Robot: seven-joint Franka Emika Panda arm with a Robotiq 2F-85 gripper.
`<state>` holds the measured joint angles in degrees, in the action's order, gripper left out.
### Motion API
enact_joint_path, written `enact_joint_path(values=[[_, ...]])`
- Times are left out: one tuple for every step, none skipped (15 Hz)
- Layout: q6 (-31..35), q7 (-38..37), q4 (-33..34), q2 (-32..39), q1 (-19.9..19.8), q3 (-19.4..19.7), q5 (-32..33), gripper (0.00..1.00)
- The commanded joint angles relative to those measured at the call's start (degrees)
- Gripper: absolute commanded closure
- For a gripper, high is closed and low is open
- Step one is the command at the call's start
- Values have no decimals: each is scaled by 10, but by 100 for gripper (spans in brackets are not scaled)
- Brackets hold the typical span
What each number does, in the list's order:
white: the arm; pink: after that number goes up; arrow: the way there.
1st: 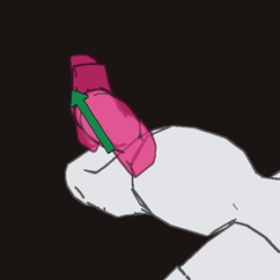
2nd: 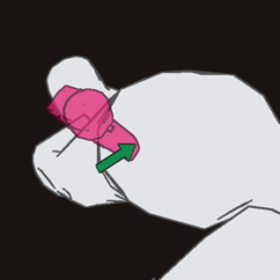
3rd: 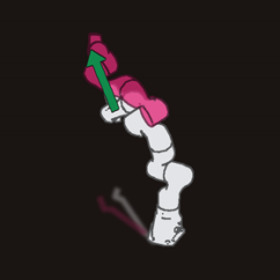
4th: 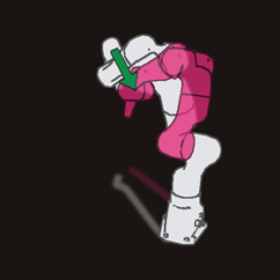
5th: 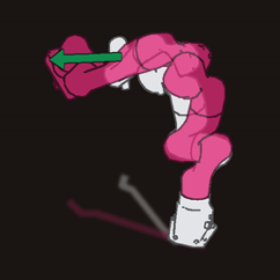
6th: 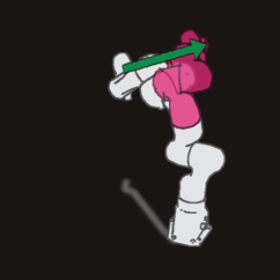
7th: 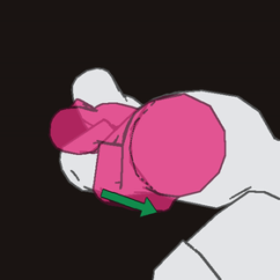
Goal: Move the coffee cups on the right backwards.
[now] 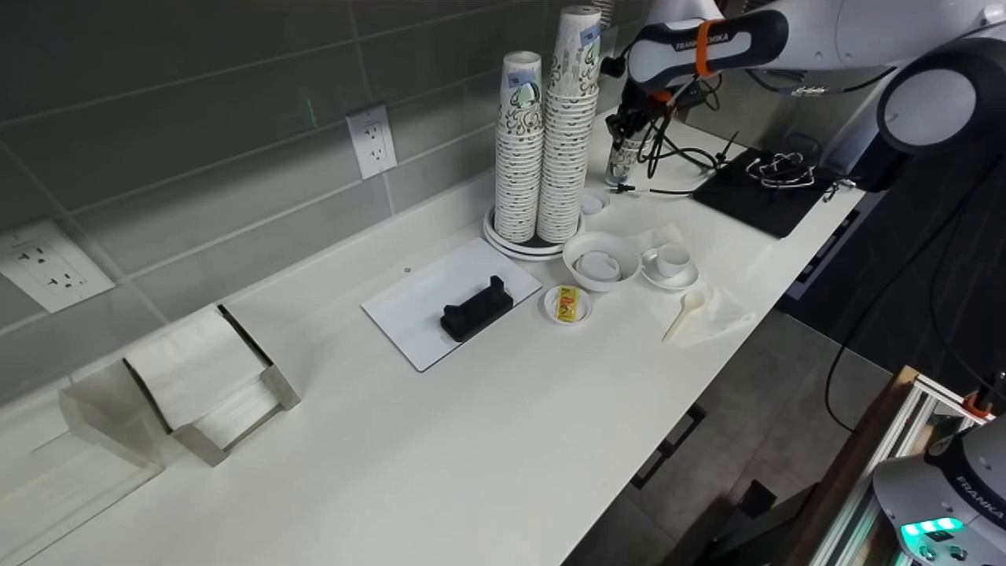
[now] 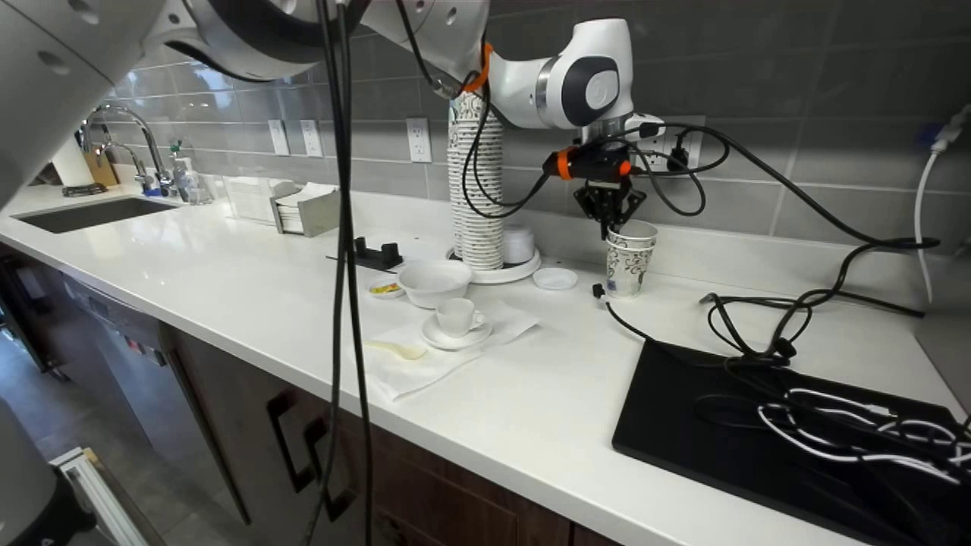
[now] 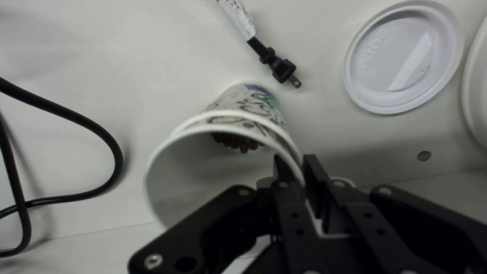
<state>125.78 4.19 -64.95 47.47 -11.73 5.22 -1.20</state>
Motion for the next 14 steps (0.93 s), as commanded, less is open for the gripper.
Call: enact_joint_path(values=[[-42, -5, 58, 22, -9, -12, -14, 52], [-48, -9, 59, 18, -7, -11, -12, 45], [-57, -15, 60, 12, -6, -10, -12, 38], [-52, -22, 55, 5, -3, -6, -9, 30], [-48, -26, 53, 0, -2, -6, -9, 24], [-34, -29, 40, -10, -1, -5, -11, 18], [-28, -32, 23, -25, -1, -5, -11, 9], [-22, -34, 10, -36, -1, -5, -12, 4], [9, -30, -17, -52, -4, -8, -15, 0], [43, -28, -41, -67, -11, -16, -29, 0], [113, 9, -81, -88, -20, -26, -39, 0], [143, 26, -107, -106, -31, -39, -60, 0], [176, 46, -130, -120, -43, -53, -81, 0], [208, 71, -154, -136, -56, -66, -99, 0]])
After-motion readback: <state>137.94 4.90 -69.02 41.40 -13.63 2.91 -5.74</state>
